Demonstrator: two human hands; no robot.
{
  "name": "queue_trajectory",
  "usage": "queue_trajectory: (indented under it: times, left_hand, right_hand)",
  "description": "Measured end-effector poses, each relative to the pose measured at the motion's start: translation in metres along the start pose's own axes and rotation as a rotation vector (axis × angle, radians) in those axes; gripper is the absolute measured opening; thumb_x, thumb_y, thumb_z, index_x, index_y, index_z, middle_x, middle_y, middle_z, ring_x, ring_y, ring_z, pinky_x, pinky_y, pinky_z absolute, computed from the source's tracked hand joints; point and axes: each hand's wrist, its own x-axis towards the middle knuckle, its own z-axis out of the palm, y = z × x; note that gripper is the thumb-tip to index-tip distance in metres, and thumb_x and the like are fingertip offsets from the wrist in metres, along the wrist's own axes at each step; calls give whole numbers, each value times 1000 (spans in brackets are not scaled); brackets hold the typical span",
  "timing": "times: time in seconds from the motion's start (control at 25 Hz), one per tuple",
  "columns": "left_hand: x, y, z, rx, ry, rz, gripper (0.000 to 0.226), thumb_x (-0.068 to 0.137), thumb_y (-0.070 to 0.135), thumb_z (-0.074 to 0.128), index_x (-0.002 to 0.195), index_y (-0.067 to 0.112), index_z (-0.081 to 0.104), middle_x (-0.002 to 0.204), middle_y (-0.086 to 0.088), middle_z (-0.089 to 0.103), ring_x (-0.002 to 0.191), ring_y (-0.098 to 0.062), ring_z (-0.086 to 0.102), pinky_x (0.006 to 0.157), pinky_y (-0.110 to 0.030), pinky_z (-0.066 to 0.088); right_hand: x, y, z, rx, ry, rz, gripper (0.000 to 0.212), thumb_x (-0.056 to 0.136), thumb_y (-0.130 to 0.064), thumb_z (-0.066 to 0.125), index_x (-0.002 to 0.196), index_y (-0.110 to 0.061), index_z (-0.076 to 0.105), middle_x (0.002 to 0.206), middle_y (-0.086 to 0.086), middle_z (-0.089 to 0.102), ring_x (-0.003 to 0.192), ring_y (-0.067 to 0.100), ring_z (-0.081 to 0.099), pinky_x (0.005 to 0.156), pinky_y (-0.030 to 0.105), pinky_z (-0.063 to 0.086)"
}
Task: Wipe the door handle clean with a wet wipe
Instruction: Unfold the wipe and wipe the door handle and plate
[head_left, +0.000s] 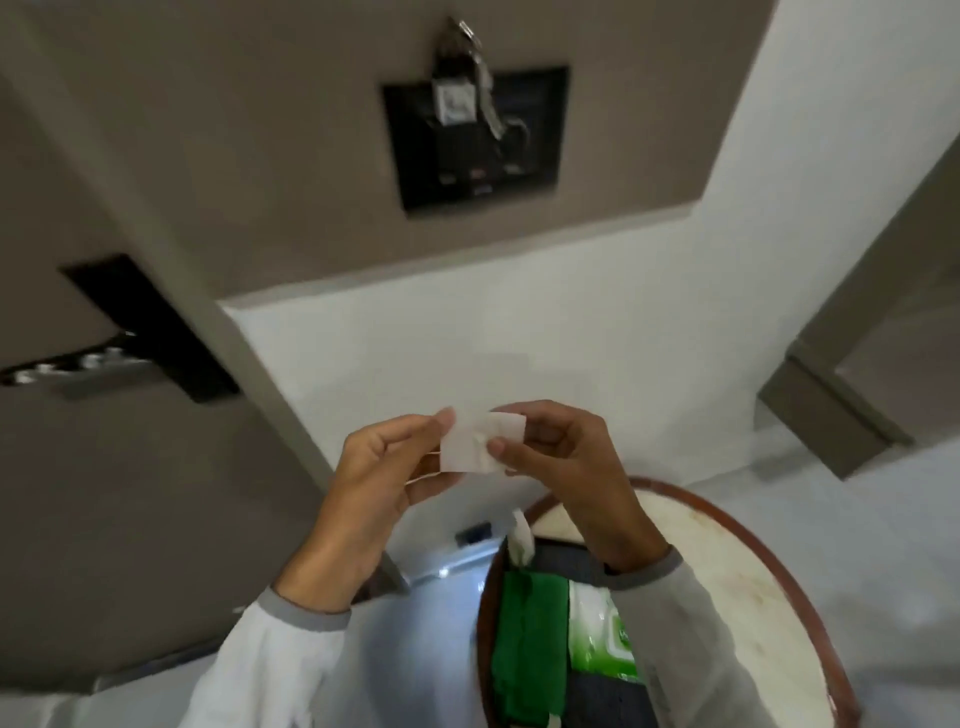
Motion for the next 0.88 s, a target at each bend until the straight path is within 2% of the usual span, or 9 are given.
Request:
queue_trajectory:
  times: [0.16,0.28,0.36,0.48,0.56,0.64,0.72,0.8,0.88]
  left_hand:
    - [-26,56,-66,-198,-22,109,24,90,21,72,106,9,85,112,-15,81,96,-17,78,76,-19,64]
    - [-38,78,-117,-217,-20,187,26,81,4,83,104,16,87,112,-16,81,99,-21,79,76,-18,64]
    - [-40,90,-157,-102,90,228,27,74,2,85,93,21,88,98,-14,84,87,-19,80,69,-17,64]
    - [-36,101,-213,257,252,413,27,82,-11,85,76,15,86,70,-9,80,60,-12,72,55,-16,58]
    - [-34,109,-244,521,248,519,17,82,-9,83,79,8,84,65,-1,76,56,-4,66,52,-12,51]
    - [-34,119,-267,655,194,554,5,80,3,83,82,8,84,69,4,76,61,-3,69,52,-5,49]
    - [-31,129,-290,686,167,519,6,81,2,84,83,8,84,70,3,77,67,-6,73,54,-7,53]
    - [-29,138,-313,594,102,389,14,85,-6,82,86,8,84,73,0,80,72,-15,78,57,-20,63]
    - [-32,144,-330,394,0,237,14,88,-7,81,89,7,84,83,-7,83,80,-24,81,59,-27,67]
  right_hand:
    - [24,-41,80,15,-93,25,29,80,-8,86,108,-13,79,103,13,82,88,16,79,68,21,62]
    - [29,-46,145,162,-133,131,30,74,-15,88,100,-24,79,99,6,82,84,16,79,68,23,63]
    - [30,-36,196,212,-99,172,34,69,-20,95,99,-26,79,99,8,81,81,16,78,72,28,65]
    - [19,-15,257,-11,92,47,48,77,-55,83,118,-31,73,123,-4,75,115,6,70,97,27,58]
    - [10,-5,298,-125,52,-23,57,74,-69,75,120,-36,74,134,-15,68,127,-5,59,101,19,53]
    - [9,7,331,-130,34,24,46,78,-60,80,116,-35,78,142,-18,62,130,-5,57,107,25,52]
    - [17,18,350,-143,86,27,28,88,-34,80,111,-19,81,140,-11,67,127,5,63,101,24,57]
    - [24,24,358,-95,113,28,15,97,-15,70,105,-10,82,119,-3,79,113,13,73,86,16,59]
    - [27,23,360,137,56,103,19,101,-16,65,107,-9,82,111,5,82,106,17,76,84,19,61]
